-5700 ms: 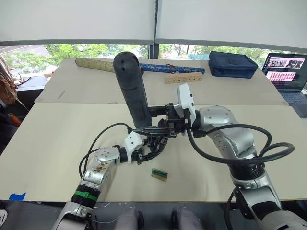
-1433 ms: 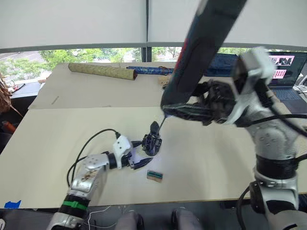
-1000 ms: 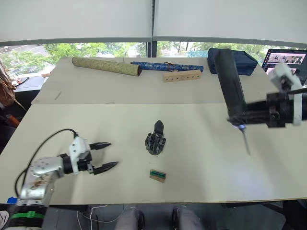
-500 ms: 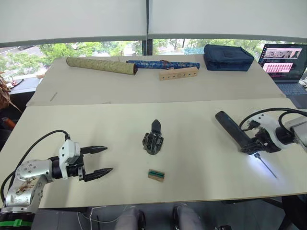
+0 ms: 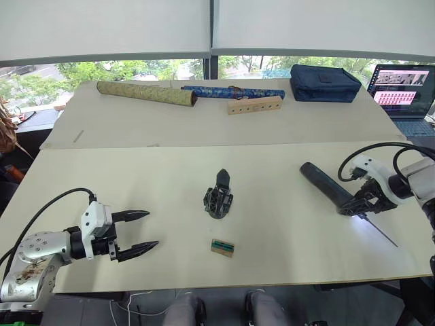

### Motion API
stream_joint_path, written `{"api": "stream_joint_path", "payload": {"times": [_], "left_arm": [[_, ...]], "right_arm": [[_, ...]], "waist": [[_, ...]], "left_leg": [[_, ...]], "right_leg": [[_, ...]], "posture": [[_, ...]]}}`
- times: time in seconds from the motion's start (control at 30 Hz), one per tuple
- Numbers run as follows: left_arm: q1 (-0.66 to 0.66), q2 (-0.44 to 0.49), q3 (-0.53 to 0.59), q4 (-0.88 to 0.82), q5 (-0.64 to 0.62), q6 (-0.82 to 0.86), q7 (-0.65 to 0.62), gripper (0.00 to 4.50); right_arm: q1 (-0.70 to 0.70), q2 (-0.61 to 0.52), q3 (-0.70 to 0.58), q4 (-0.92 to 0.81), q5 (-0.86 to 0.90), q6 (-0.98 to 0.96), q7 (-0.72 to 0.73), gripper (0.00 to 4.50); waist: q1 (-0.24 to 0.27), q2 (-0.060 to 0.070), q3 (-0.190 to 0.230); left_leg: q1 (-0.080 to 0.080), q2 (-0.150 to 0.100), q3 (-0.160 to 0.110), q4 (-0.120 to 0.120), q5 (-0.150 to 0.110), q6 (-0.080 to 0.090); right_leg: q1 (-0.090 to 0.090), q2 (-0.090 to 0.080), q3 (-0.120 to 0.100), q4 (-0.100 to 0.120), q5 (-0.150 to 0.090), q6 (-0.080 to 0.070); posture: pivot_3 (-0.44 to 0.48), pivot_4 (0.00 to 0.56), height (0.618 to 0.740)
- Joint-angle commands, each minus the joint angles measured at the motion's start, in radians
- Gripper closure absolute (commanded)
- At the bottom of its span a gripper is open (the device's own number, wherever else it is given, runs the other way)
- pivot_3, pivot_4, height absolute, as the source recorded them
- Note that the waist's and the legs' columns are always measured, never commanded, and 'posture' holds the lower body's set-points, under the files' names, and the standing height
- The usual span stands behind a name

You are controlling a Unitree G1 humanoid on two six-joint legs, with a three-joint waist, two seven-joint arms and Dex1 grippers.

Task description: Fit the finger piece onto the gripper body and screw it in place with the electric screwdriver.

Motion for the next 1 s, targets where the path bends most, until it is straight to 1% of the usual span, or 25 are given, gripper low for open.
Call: {"api": "stream_joint_path", "payload": {"times": [0.03, 0.2, 0.23, 0.27, 0.33, 0.43, 0.5, 0.57, 0.63, 0.67, 0.77, 0.83, 1.0], "left_arm": [[0.016, 0.019, 0.060, -0.044, -0.037, 0.029, 0.013, 0.00], [0.066, 0.031, 0.103, -0.037, -0.012, 0.015, 0.022, 0.00], [0.084, 0.044, 0.113, -0.028, 0.001, 0.010, 0.014, 0.00], [0.098, 0.053, 0.123, -0.016, 0.020, -0.012, 0.008, 0.00], [0.110, 0.055, 0.136, 0.021, 0.077, -0.072, 0.034, 0.00], [0.109, 0.042, 0.142, 0.088, 0.159, -0.195, 0.077, 0.00], [0.131, 0.030, 0.150, 0.117, 0.208, -0.267, 0.110, 0.00], [0.148, 0.021, 0.158, 0.129, 0.221, -0.294, 0.133, 0.00], [0.164, 0.009, 0.171, 0.125, 0.218, -0.303, 0.155, 0.00], [0.174, 0.006, 0.174, 0.120, 0.218, -0.307, 0.161, 0.00], [0.200, 0.000, 0.171, 0.114, 0.229, -0.332, 0.183, 0.00], [0.212, -0.009, 0.172, 0.100, 0.226, -0.331, 0.199, 0.00], [0.234, -0.020, 0.176, 0.073, 0.201, -0.340, 0.206, 0.00]], "right_arm": [[-0.018, -0.078, -0.091, -0.027, 0.017, -0.057, 0.058, 0.10], [0.046, -0.152, -0.238, -0.124, 0.113, -0.237, 0.166, 0.10], [0.068, -0.134, -0.310, -0.138, 0.155, -0.344, 0.144, 0.10], [0.100, -0.103, -0.389, -0.171, 0.231, -0.409, 0.176, 0.10], [0.151, -0.061, -0.484, -0.223, 0.323, -0.470, 0.211, 0.10], [0.268, 0.002, -0.528, -0.346, 0.381, -0.528, 0.226, 0.10], [0.358, 0.112, -0.577, -0.509, 0.487, -0.529, 0.171, 0.10], [0.428, 0.185, -0.598, -0.639, 0.543, -0.512, 0.123, 0.10], [0.512, 0.224, -0.564, -0.737, 0.529, -0.582, 0.158, 0.10], [0.538, 0.248, -0.553, -0.757, 0.522, -0.618, 0.162, 0.10], [0.582, 0.294, -0.529, -0.756, 0.495, -0.730, 0.184, 0.10], [0.596, 0.311, -0.510, -0.733, 0.468, -0.820, 0.209, 0.10], [0.593, 0.310, -0.506, -0.701, 0.473, -0.855, 0.196, 0.10]], "waist": [[0.000, 0.000, 0.000], [-0.001, 0.001, 0.000], [-0.002, 0.000, 0.000], [-0.004, -0.001, 0.000], [-0.009, -0.001, 0.000], [-0.003, -0.001, 0.000], [-0.001, -0.002, 0.000], [0.000, -0.002, 0.000], [0.004, -0.002, 0.000], [0.008, -0.002, 0.000], [0.011, -0.002, 0.000], [0.010, -0.003, 0.000], [0.010, -0.003, 0.001]], "left_leg": [[0.000, 0.000, 0.000, 0.000, 0.000, 0.000], [0.000, 0.001, 0.000, 0.000, 0.000, 0.000], [0.001, 0.001, 0.000, 0.000, 0.000, 0.000], [0.002, 0.001, 0.001, 0.000, 0.000, 0.000], [0.005, 0.002, 0.002, -0.001, 0.000, -0.001], [0.008, 0.003, 0.003, -0.001, 0.000, -0.002], [0.009, 0.004, 0.003, -0.001, 0.000, -0.002], [0.010, 0.005, 0.002, -0.002, 0.000, -0.002], [0.011, 0.005, 0.002, -0.002, 0.000, -0.002], [0.010, 0.005, 0.002, -0.002, 0.000, -0.002], [0.011, 0.005, 0.002, -0.001, -0.001, -0.001], [0.015, 0.004, 0.002, -0.001, -0.002, 0.001], [0.017, 0.004, 0.002, -0.002, -0.002, 0.001]], "right_leg": [[0.000, 0.000, 0.000, 0.000, 0.000, 0.000], [0.000, 0.001, 0.000, 0.000, 0.000, 0.000], [0.000, 0.001, 0.000, 0.000, 0.000, 0.000], [0.000, 0.001, 0.001, 0.000, 0.000, 0.000], [0.003, 0.003, 0.002, -0.001, 0.000, 0.000], [0.005, 0.004, 0.003, 0.000, 0.001, -0.001], [0.006, 0.005, 0.003, 0.000, 0.001, -0.002], [0.007, 0.005, 0.003, 0.000, 0.001, -0.002], [0.007, 0.005, 0.004, 0.000, 0.001, -0.002], [0.007, 0.004, 0.003, 0.000, 0.001, -0.002], [0.009, 0.004, 0.003, -0.001, 0.001, -0.002], [0.013, 0.004, 0.003, -0.002, 0.002, -0.002], [0.014, 0.003, 0.003, -0.001, 0.002, -0.003]], "posture": [[0.000, 0.150, 0.740], [0.000, 0.150, 0.740], [0.000, 0.150, 0.740], [0.000, 0.150, 0.740], [0.000, 0.150, 0.740], [0.000, 0.150, 0.740], [0.000, 0.150, 0.740], [0.000, 0.150, 0.740], [0.000, 0.150, 0.740], [0.000, 0.150, 0.740], [0.000, 0.150, 0.740], [0.000, 0.150, 0.740], [0.000, 0.150, 0.740]]}}
